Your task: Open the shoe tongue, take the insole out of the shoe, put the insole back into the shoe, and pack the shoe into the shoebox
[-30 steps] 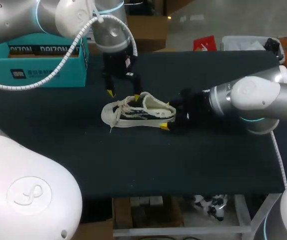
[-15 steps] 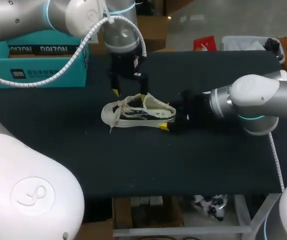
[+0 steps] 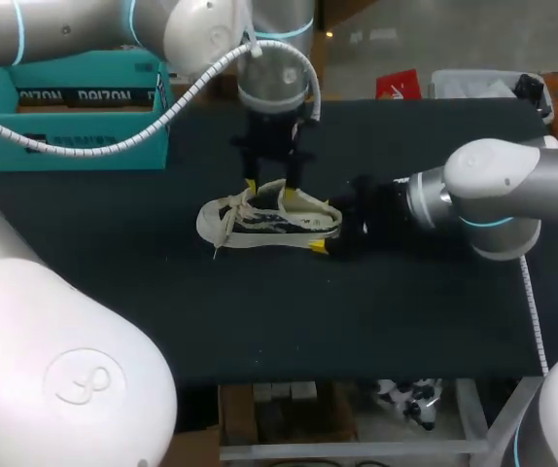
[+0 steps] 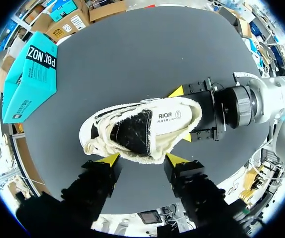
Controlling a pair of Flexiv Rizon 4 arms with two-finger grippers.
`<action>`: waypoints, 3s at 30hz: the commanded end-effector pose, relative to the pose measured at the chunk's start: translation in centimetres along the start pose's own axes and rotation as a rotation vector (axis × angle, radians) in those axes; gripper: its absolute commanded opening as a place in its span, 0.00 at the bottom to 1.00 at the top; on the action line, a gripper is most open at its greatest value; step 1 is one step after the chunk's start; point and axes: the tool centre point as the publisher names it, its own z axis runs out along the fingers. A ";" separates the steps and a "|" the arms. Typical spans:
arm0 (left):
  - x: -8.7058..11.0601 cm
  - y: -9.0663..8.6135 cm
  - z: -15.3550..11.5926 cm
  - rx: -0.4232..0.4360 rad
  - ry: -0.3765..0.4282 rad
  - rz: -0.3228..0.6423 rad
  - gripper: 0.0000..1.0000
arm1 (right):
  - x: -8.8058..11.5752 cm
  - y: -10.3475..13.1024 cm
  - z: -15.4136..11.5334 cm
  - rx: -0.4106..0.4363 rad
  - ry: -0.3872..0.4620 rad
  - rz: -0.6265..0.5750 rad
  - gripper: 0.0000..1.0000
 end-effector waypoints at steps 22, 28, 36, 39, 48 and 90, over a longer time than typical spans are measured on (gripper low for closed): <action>0.4 -1.7 2.8 -0.094 -0.120 -0.065 0.00 | 0.0 -0.4 0.4 -0.003 -0.001 -0.001 0.00; -0.7 -0.7 2.2 -0.062 -0.103 -0.079 0.00 | 0.0 -0.4 0.4 -0.003 -0.001 -0.001 0.00; -5.4 0.4 1.8 0.013 0.045 -0.136 0.00 | 0.0 -0.4 0.4 -0.003 -0.001 -0.001 0.00; -7.2 0.7 2.0 0.034 0.114 -0.144 0.00 | 0.0 -0.4 0.4 -0.003 -0.001 -0.001 0.00; -11.2 0.8 3.9 0.029 0.320 -0.112 0.00 | 0.0 -0.4 0.4 -0.003 -0.001 -0.001 0.00; -4.2 -0.9 -5.5 -0.049 0.479 1.274 0.00 | 0.0 -0.4 0.4 -0.003 -0.001 -0.001 0.00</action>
